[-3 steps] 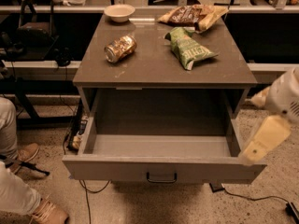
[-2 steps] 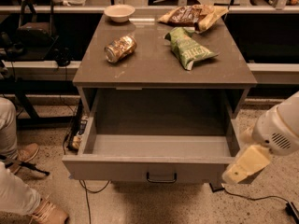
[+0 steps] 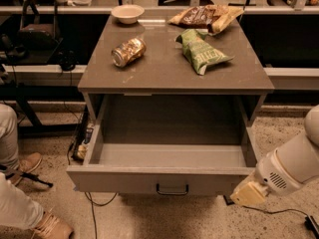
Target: Close top drawer
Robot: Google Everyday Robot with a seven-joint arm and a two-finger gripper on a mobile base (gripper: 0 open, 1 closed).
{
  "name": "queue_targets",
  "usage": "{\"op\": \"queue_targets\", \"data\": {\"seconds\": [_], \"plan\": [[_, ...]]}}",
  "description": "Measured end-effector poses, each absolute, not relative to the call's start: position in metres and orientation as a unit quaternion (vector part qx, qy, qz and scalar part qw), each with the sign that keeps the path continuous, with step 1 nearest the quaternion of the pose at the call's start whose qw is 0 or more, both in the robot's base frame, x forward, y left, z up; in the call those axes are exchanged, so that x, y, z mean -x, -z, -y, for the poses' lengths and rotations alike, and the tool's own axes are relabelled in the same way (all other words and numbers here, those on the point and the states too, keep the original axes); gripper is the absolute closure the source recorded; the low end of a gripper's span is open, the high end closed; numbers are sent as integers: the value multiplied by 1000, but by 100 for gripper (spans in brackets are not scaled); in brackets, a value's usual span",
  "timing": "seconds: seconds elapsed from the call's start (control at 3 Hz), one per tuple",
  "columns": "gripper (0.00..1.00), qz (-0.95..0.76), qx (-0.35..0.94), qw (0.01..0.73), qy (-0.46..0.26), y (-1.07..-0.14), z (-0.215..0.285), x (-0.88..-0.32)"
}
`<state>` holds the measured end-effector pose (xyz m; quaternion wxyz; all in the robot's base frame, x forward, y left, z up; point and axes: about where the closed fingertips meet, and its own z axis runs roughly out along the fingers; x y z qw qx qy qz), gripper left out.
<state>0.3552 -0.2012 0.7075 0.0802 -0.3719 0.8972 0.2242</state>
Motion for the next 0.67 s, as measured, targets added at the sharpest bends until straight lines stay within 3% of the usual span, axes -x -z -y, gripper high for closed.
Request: {"op": "queue_targets", "data": {"seconds": [0.33, 0.67], "plan": [[87, -910, 352, 62, -212, -676, 201, -354], [100, -922, 332, 50, -194, -640, 202, -361]]}}
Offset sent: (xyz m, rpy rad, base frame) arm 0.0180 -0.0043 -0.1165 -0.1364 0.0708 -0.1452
